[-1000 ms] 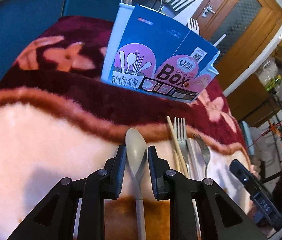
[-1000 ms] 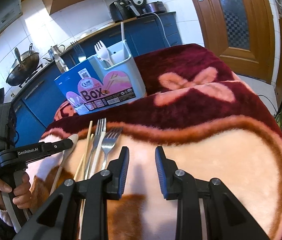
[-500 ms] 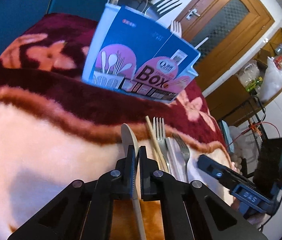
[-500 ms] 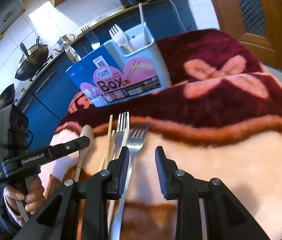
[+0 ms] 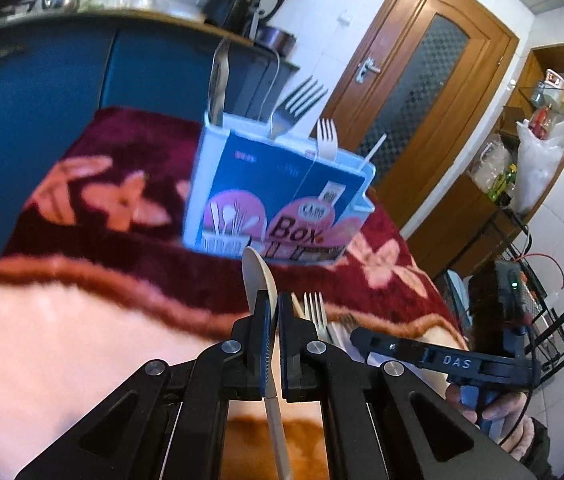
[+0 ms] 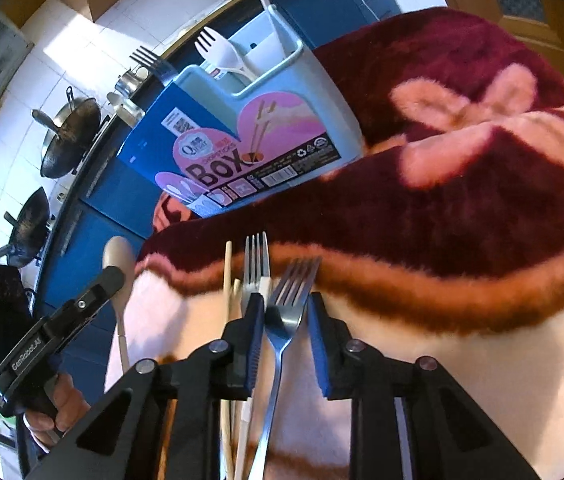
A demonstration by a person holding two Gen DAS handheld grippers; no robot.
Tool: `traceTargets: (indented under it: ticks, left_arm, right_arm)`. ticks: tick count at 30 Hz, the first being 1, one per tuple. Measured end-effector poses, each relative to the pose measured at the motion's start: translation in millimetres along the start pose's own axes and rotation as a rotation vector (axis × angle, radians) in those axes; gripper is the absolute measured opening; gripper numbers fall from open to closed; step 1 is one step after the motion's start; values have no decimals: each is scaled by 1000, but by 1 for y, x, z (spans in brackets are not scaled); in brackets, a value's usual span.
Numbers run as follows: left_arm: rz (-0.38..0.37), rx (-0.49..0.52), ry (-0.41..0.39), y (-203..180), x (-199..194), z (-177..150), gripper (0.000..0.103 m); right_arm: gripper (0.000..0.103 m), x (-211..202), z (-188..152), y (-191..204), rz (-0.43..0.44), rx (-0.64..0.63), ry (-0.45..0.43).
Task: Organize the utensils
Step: 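Lift beige spoon with left tool while right tool closes on metal fork, then carry spoon with left tool over blue box while right tool carries fork there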
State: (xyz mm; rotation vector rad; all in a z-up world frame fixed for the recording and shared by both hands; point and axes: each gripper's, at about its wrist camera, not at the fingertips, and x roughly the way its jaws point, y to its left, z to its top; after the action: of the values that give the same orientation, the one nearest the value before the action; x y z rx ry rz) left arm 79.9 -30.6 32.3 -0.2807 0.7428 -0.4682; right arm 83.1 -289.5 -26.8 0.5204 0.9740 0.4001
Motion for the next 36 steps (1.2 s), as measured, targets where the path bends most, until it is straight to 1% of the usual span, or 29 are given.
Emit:
traceTargets:
  ticks: [2,3,7,11,15,19,26,28,31,33,36]
  left_arm:
    - [10,18,-23,-2,-4,3,3]
    - [12,25,-31,-3,-6,5,3]
    - [27,55,-90,-8,-14,16,3]
    - [48,91,-165,-16,-23,30,3]
    - [74,107,-221,-21,-27,45,3]
    - [78,97,-263,-22,-28,62,3]
    - [117,58,-400,-22,-30,94,3]
    - [129,58,-436,-24,-27,103,3]
    - [160,68,-504,-29,-24,115,3]
    - [186,75,-563,-30,-23,122,3]
    - [223,89,-630,-32,-21,131,3]
  right_arm:
    - [11,0,0,2,15,-6,0]
    - [9,0,-1,4,15,-11,-3]
    - [7,-13,-4,14,30,-47,-56]
    - [5,-37,-7,28,35,-94,-158]
    - [4,-60,-5,44,8,-152,-270]
    - [4,-78,-3,55,-11,-193,-366]
    - [4,-100,10,55,-36,-203,-517]
    - [4,-104,15,54,-26,-199,-543]
    - [4,-110,18,53,-39,-214,-576]
    - [4,-112,19,54,-43,-224,-586]
    - [4,-113,23,54,-50,-237,-593]
